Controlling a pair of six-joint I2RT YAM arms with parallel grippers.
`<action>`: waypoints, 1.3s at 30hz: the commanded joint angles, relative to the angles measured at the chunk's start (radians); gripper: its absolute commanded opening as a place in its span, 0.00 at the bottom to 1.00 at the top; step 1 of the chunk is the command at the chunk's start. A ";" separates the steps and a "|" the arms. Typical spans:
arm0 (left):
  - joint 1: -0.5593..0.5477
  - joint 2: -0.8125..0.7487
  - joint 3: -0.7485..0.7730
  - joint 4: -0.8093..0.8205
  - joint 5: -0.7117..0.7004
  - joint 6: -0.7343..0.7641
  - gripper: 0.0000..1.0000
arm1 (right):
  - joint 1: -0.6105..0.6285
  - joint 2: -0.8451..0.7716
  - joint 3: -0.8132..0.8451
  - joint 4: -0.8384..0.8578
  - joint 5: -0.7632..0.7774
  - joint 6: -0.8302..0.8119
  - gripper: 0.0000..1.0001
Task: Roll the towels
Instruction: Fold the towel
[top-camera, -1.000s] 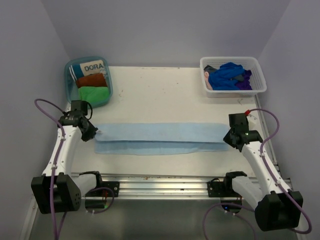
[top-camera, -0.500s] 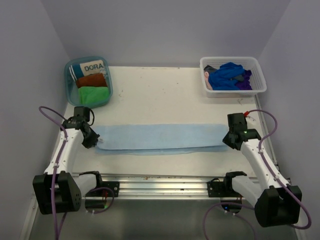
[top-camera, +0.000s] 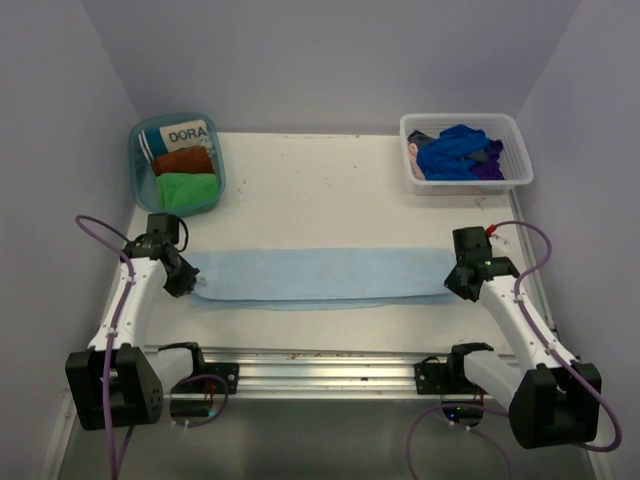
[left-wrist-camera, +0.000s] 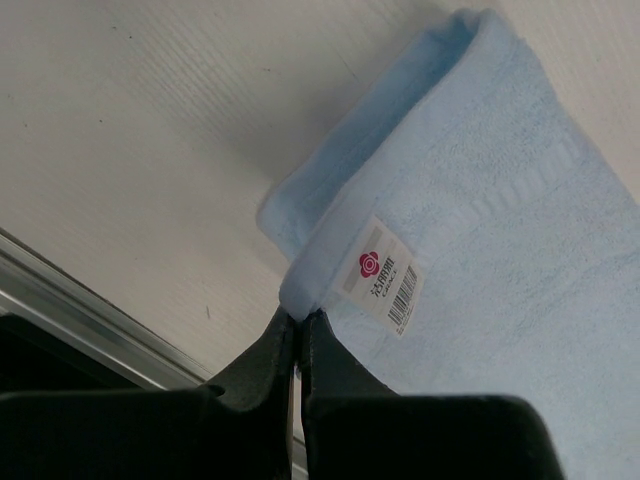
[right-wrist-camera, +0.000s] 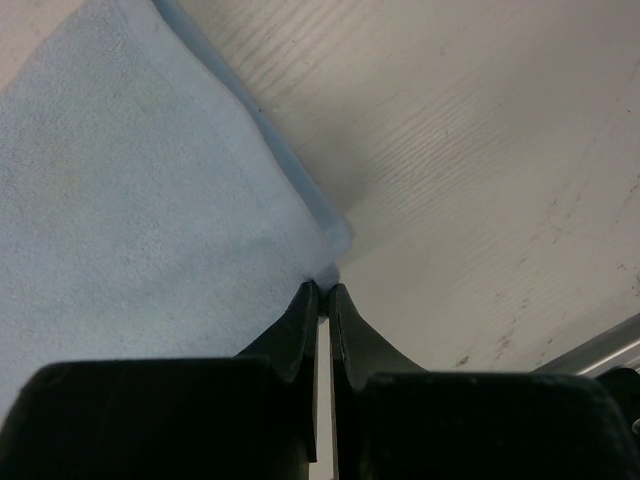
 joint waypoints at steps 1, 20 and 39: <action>0.009 -0.033 -0.020 -0.029 0.024 -0.051 0.00 | -0.005 -0.004 -0.001 0.027 0.006 0.021 0.00; -0.080 0.125 0.141 0.186 0.079 0.037 0.56 | -0.005 -0.012 0.039 0.116 -0.107 -0.079 0.25; -0.197 0.462 0.175 0.361 -0.014 0.050 0.54 | -0.049 0.516 0.300 0.262 -0.155 -0.215 0.21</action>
